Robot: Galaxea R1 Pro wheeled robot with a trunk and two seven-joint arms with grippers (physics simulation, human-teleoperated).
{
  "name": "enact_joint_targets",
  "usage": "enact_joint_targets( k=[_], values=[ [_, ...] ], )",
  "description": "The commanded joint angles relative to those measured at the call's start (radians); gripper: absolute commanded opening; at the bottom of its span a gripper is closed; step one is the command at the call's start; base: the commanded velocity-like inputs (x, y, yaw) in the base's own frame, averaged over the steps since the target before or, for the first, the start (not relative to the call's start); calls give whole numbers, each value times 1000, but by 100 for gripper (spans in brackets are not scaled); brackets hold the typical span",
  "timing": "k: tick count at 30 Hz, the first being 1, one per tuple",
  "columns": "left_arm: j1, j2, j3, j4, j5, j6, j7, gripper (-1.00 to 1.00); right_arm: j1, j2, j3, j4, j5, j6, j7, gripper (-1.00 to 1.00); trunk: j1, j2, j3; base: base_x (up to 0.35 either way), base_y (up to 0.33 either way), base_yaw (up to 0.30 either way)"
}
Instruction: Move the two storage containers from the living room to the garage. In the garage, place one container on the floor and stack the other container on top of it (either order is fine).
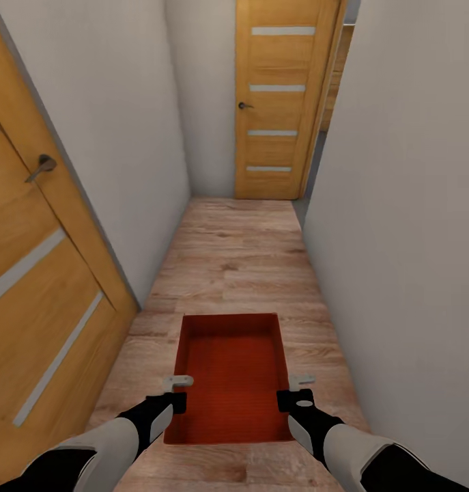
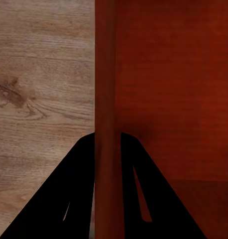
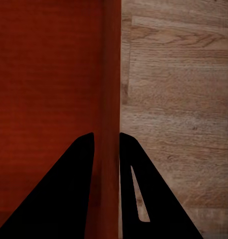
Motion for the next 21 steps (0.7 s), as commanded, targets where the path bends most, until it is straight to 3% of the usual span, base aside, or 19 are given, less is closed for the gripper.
enact_joint_targets(
  k=[1, 21],
  values=[
    [0, 25, -22, -5, -9, -14, 9, -100, 0, 1, -4, 20, -22, -4, -3, -100, 1, 0, -1, 323, 0, -8],
    [0, 25, -22, -5, -9, -14, 9, -100, 0, 0, -4, 20, -22, -5, -4, -100, 1, 0, -1, 323, 0, -1]
  ],
)
